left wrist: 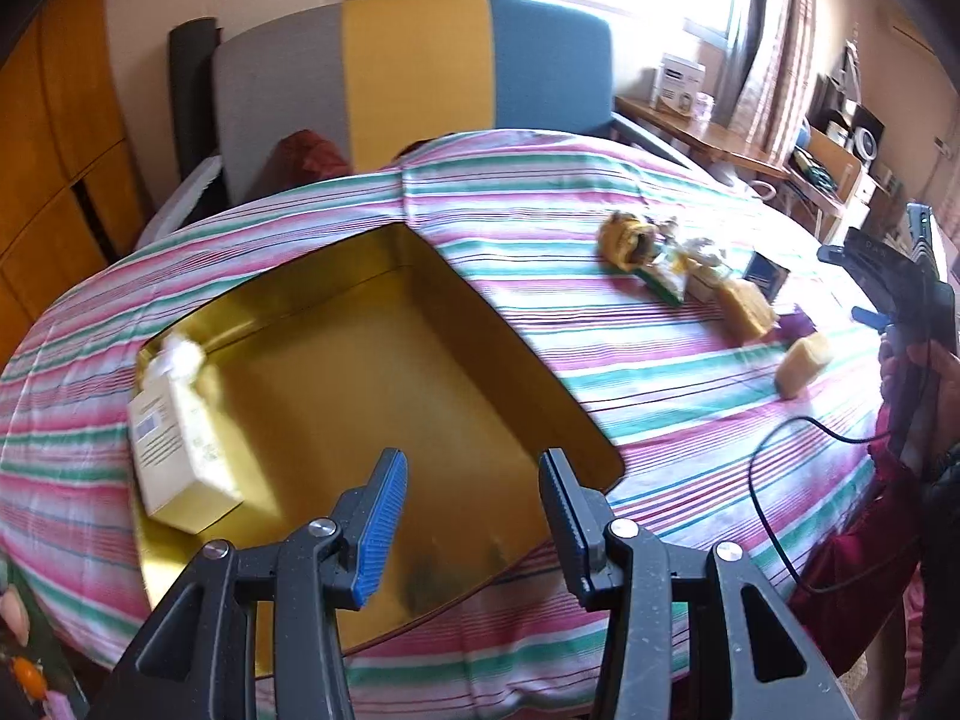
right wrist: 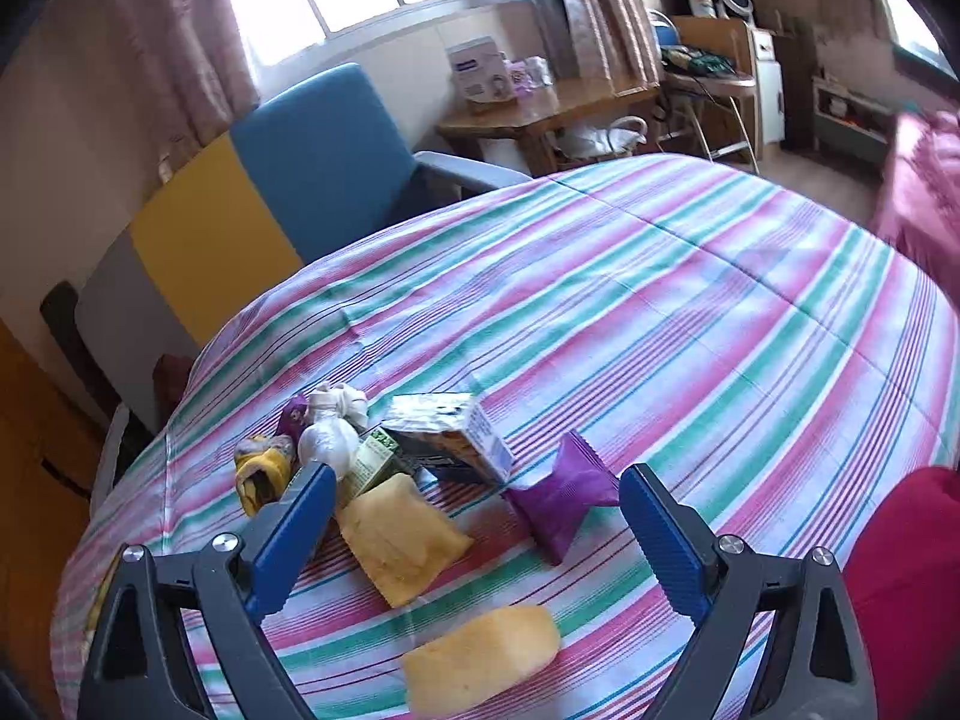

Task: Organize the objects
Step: 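Move the left gripper to the yellow sponge and close on it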

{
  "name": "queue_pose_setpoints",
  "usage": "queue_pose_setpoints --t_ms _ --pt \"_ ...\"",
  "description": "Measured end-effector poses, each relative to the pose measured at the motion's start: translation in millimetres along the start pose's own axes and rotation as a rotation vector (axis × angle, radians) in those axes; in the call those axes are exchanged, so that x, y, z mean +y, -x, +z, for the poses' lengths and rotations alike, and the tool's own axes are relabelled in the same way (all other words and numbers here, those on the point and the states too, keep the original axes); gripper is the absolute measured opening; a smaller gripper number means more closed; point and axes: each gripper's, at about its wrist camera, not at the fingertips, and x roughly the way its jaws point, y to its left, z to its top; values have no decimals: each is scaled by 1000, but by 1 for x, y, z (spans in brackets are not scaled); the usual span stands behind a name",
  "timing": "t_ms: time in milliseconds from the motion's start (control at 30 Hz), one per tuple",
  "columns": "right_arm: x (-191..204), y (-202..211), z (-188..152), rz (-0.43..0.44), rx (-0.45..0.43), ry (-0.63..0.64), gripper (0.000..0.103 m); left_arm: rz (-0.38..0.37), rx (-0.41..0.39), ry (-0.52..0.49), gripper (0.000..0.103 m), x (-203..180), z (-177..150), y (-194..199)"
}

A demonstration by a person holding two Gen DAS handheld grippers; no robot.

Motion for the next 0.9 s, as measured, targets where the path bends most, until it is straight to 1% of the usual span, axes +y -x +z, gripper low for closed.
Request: queue_pose_setpoints --t_ms 100,200,467,633,767,900 --pt "-14 -7 0 6 48 -83 96 -25 12 -25 46 -14 4 -6" --pt "-20 -14 -2 13 83 -125 96 -57 26 -47 46 -26 5 -10" --pt "-13 -24 -7 26 135 -99 97 -111 59 -72 46 -49 13 -22" --pt "-20 -20 -6 32 106 -137 97 -182 64 -96 46 -68 26 -29" --pt "-29 -13 -4 53 64 -190 97 -254 43 -193 46 -102 39 -36" --pt "-30 -16 -5 76 77 -208 98 -332 50 -276 46 -138 52 -46"
